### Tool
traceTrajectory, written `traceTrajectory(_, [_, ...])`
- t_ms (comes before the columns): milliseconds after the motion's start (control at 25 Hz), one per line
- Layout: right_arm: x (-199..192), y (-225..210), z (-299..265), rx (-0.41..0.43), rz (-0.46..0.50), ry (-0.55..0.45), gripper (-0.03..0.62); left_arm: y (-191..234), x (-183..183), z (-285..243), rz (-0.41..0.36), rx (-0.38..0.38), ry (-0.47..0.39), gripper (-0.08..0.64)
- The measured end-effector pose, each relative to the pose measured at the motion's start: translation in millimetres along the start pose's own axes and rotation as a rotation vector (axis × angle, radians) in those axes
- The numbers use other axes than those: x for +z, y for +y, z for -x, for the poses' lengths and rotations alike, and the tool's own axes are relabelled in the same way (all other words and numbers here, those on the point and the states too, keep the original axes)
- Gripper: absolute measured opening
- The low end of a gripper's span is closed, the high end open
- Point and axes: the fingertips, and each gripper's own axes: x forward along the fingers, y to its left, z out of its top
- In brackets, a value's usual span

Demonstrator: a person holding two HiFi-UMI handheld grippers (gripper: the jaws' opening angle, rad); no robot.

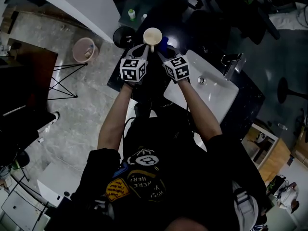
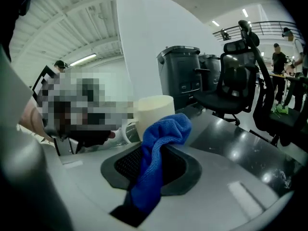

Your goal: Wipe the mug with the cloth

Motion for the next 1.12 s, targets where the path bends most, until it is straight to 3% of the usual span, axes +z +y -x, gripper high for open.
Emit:
traceTrajectory(280, [45.7,3.3,30.4,-0.034,-0.045,-0.158,0.092,-9.1,-4.1,-4.6,-0.013,-0.024,0.014,0.005])
traceTrajectory(400, [28.1,8.6,22.8,0.019,-0.077,-0.102,0.09,-11.1,-4.8,-7.6,-0.003,-0.018,0.021,0.005])
traceTrajectory(520, [2.6,13.8,19.3,0.03,-0.03,-0.013,0.091,-17.4,-7.0,-9.0,-0.02,-0.025,0.038,0.005])
traceTrajectory(680, [11.3,10.5,46.6,-0.018,-0.037,-0.076,0.091,-20.7,-1.9,-1.3,-0.036,-0.029,0.022,0.005])
traceTrajectory(880, [24.7,24.0,107.1,-0.053,-0.036,-0.194,0.091,-35.9,0.9,48.0,-0.017,-0.027,-0.005,0.005])
traceTrajectory(1120, [12.0,59.9,178.1,-0.119,-0.032,-0.292,0.091,-83.7,1.7,143.3,-0.171,-0.01,-0.087,0.005])
